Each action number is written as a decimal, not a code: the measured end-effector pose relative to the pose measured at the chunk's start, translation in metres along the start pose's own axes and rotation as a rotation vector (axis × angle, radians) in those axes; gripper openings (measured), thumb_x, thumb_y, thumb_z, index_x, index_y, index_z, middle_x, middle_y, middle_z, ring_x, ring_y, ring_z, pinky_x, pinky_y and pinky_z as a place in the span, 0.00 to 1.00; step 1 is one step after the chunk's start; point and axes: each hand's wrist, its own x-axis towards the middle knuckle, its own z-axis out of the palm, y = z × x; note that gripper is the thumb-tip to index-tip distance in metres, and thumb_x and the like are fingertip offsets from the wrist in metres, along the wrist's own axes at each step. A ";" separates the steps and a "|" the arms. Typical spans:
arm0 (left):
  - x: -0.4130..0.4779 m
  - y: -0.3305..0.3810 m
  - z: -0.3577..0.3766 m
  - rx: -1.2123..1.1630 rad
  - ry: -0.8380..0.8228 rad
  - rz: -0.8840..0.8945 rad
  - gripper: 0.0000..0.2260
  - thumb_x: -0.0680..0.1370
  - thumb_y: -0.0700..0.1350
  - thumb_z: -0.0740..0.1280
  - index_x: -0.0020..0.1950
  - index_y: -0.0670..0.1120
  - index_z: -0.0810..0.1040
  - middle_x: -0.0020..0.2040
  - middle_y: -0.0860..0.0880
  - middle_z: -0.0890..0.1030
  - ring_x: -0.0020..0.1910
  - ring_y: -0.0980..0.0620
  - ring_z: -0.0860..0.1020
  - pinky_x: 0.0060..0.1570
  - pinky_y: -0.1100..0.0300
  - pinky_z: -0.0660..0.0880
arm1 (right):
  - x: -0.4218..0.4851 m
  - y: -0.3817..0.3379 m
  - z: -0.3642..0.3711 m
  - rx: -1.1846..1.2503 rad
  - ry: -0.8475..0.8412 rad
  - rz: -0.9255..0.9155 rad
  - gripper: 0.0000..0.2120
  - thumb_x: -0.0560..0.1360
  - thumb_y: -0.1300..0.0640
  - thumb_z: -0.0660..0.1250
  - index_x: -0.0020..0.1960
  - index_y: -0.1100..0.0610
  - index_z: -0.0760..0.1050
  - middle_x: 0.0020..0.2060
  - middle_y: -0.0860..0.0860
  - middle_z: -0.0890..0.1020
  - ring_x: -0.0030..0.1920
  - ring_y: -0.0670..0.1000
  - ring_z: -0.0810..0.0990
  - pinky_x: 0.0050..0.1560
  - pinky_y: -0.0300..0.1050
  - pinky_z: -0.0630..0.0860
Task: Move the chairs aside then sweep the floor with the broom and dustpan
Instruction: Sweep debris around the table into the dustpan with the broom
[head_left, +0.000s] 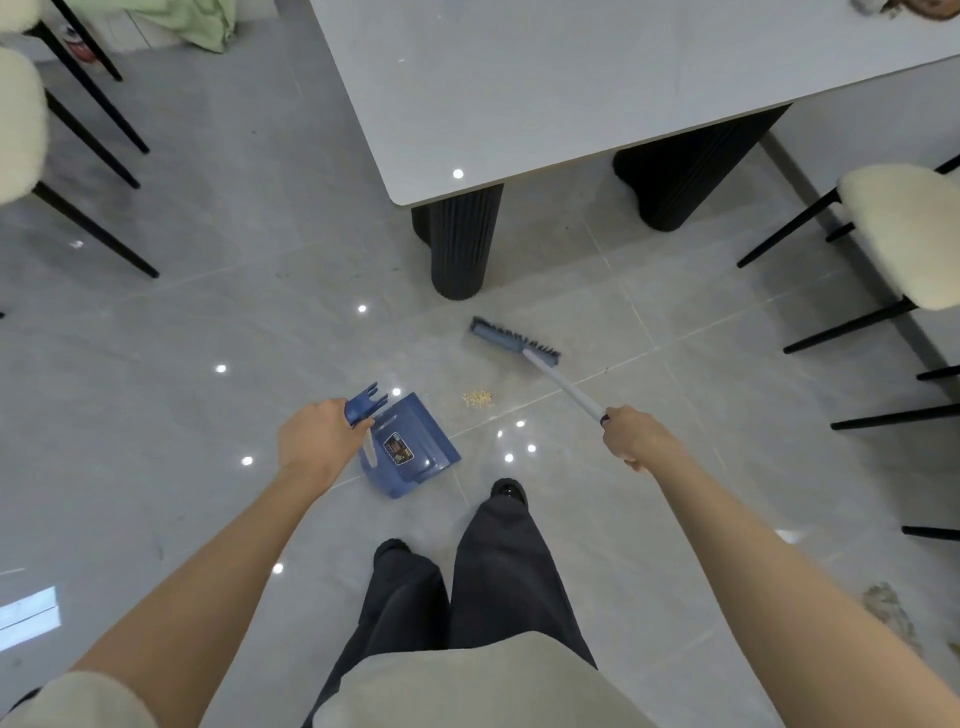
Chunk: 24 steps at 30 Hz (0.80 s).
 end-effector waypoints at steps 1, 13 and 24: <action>0.000 -0.003 0.002 -0.001 0.006 -0.010 0.15 0.76 0.55 0.65 0.43 0.42 0.78 0.42 0.42 0.83 0.41 0.42 0.81 0.36 0.58 0.72 | 0.003 0.002 0.006 0.014 0.001 0.025 0.16 0.80 0.62 0.53 0.66 0.62 0.69 0.36 0.54 0.73 0.31 0.53 0.73 0.27 0.42 0.67; -0.002 -0.028 0.007 -0.037 0.019 -0.028 0.15 0.76 0.53 0.65 0.37 0.43 0.75 0.39 0.42 0.82 0.38 0.42 0.80 0.35 0.60 0.71 | -0.036 -0.049 0.064 0.206 -0.368 0.014 0.16 0.72 0.72 0.54 0.28 0.62 0.68 0.30 0.61 0.78 0.16 0.49 0.69 0.24 0.36 0.64; -0.027 -0.056 0.000 -0.120 0.013 -0.057 0.15 0.76 0.53 0.65 0.34 0.45 0.72 0.33 0.47 0.76 0.35 0.45 0.77 0.34 0.60 0.69 | -0.076 -0.082 0.020 0.226 -0.198 -0.204 0.16 0.80 0.60 0.56 0.34 0.53 0.63 0.28 0.52 0.70 0.25 0.49 0.68 0.23 0.38 0.66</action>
